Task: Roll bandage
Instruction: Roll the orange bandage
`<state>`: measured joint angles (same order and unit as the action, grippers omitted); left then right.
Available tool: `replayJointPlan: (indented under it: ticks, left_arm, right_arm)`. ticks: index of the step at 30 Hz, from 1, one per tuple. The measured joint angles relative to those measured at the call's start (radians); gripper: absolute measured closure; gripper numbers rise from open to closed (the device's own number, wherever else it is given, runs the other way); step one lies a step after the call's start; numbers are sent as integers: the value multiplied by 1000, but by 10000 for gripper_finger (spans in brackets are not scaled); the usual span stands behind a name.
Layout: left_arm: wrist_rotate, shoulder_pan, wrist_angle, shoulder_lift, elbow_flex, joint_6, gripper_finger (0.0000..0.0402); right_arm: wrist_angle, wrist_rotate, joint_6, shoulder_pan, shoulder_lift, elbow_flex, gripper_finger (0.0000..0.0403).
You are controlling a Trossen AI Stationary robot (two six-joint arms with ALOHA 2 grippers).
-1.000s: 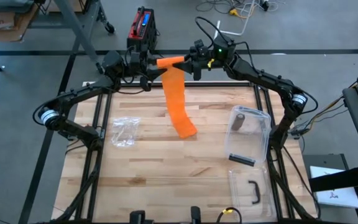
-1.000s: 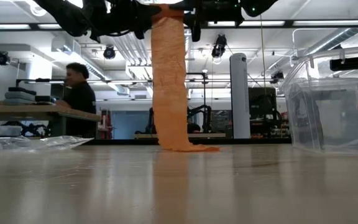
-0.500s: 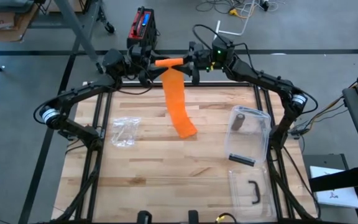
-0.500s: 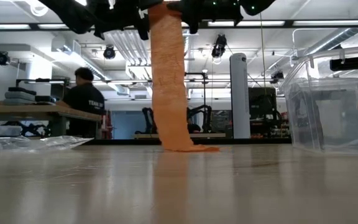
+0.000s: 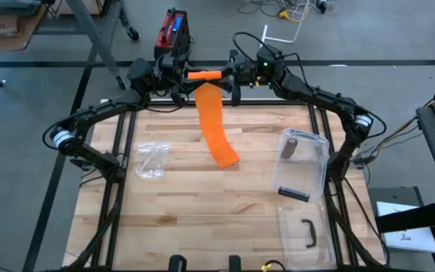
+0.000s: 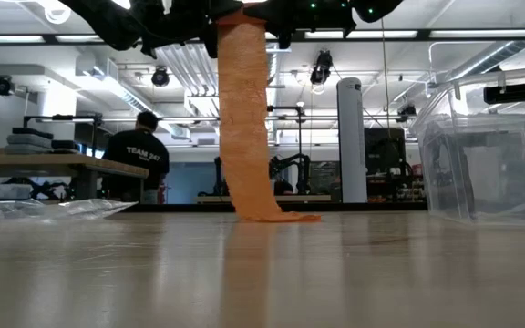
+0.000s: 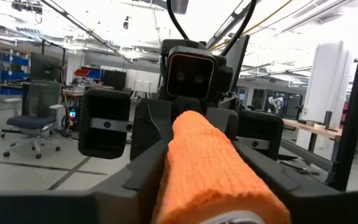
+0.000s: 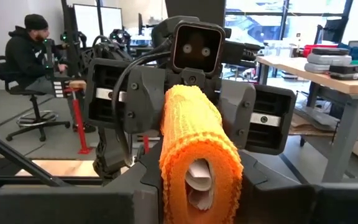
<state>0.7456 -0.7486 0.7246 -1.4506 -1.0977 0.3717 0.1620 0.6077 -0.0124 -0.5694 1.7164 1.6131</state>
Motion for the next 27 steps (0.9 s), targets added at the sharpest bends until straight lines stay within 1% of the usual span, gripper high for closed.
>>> replayJointPlan:
  ticks: [5,7,9,12,14,16,18,21,27]
  left_arm:
    - [18,0,-1,0,0,-12,305]
    - [32,-3,-1,2,0,-31,326]
    - [38,-11,-3,6,0,-64,338]
    - [56,-19,-7,6,-9,-119,339]
    - [55,-20,-21,8,-16,-174,330]
    - [55,-19,-33,9,-17,-226,319]
    - [55,-14,-36,9,-17,-240,312]
    - [64,-7,-34,9,-17,-240,309]
    - [76,-7,-35,9,-17,-248,319]
  right_arm:
    - [0,1,9,2,0,0,301]
    - [0,2,45,2,0,0,292]
    - [1,3,119,3,-1,0,281]
    - [3,17,280,2,-3,0,260]
    - [1,22,423,0,-5,0,242]
    - [-1,25,514,0,-4,0,223]
    - [-3,28,544,-1,-3,0,206]
    - [-2,29,544,0,-3,0,182]
    - [-2,29,544,0,-3,0,148]
